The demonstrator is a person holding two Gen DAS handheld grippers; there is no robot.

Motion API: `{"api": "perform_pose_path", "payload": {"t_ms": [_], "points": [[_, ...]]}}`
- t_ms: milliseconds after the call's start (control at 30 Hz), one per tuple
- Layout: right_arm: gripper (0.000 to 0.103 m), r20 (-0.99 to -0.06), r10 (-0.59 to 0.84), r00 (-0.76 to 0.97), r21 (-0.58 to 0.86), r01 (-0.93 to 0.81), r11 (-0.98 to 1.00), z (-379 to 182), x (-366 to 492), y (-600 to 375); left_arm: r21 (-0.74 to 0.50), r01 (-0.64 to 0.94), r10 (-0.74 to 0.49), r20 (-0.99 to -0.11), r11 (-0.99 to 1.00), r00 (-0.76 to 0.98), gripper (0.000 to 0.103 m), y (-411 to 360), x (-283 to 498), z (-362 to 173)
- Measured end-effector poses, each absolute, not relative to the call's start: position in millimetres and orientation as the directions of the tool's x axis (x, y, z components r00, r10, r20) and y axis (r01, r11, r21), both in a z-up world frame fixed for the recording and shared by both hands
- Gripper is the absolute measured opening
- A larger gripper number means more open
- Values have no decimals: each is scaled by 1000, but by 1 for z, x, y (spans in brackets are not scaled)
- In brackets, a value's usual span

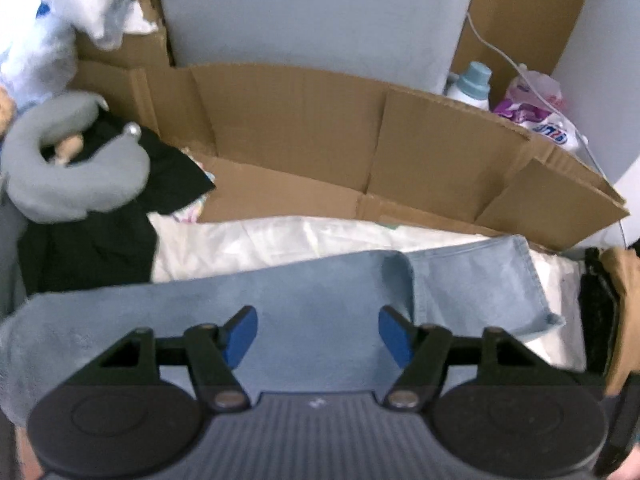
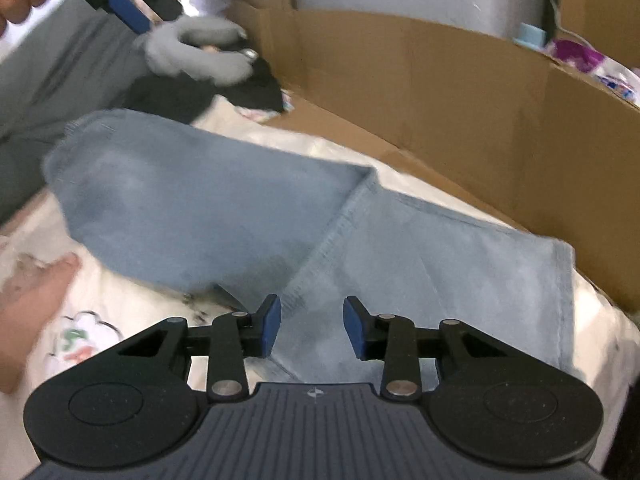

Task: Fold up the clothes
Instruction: 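Open both grippers, release the folded jeans and lift away, then lower the right gripper to the jeans hem and grasp it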

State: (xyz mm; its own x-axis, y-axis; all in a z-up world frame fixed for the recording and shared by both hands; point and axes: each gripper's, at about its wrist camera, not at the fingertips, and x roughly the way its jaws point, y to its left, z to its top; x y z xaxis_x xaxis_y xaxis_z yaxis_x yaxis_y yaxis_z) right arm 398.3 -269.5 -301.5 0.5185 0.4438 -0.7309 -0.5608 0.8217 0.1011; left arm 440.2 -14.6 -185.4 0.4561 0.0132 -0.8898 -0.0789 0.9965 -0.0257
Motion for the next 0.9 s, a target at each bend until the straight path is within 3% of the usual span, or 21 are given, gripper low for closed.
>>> {"api": "perform_pose_path", "payload": {"t_ms": [100,633,900], "points": [[43,-731,457,507,151,-533,833,-315,396,-268,-77,-59,-43,-891,995,452,70,-17,443,-198],[49,-772,392,500,12,-605,796,-362,371,-219,-282,50,-271,-836,958,476,64,-30,426,-299],[63,-782,291,551,-125,-596,793,-379,365,-191,-317,94,-327,-850,944,413,64,-40,406,-332]]}}
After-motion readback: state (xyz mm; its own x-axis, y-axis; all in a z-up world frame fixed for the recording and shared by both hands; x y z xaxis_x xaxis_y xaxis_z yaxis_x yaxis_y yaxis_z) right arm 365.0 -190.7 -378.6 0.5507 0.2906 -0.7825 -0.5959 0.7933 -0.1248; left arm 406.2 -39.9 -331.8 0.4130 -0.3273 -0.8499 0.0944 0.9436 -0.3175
